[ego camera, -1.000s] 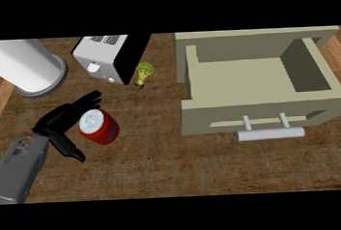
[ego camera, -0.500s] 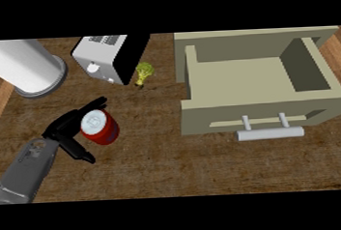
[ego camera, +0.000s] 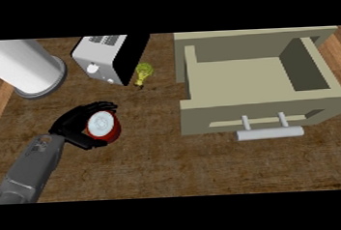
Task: Pick up the can, place it into the drawer and close the drawer
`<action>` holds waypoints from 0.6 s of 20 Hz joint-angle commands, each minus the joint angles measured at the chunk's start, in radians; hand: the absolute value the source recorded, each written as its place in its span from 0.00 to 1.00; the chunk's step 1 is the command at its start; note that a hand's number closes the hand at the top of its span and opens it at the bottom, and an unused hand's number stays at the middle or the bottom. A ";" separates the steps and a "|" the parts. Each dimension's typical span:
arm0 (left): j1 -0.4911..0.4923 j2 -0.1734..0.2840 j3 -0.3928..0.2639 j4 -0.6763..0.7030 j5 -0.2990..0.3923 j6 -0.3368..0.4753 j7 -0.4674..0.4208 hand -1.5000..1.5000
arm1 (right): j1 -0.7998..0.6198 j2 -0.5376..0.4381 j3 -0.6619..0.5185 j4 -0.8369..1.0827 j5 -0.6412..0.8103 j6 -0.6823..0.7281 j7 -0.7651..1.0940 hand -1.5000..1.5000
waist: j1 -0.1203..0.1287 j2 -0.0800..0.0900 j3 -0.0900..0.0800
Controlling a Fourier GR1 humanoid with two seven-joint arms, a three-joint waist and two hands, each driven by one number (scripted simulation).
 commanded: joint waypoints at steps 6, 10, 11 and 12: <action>-0.014 -0.063 -0.005 0.009 0.036 -0.251 0.000 1.00 | 0.034 0.028 0.011 -0.065 -0.038 0.004 0.046 0.00 | 0.011 -0.001 -0.004; -0.012 -0.095 -0.023 -0.046 0.042 -0.290 -0.005 1.00 | 0.009 0.033 -0.011 -0.033 -0.014 -0.016 0.029 0.00 | 0.020 -0.001 -0.004; -0.027 -0.077 -0.015 -0.067 0.058 -0.311 0.008 1.00 | 0.020 -0.006 -0.035 -0.016 -0.059 0.002 0.044 0.00 | 0.022 -0.004 -0.003; 0.011 -0.092 -0.030 -0.082 0.044 -0.292 -0.050 1.00 | 0.037 0.033 -0.016 -0.057 -0.038 0.012 0.029 0.00 | 0.012 0.000 -0.005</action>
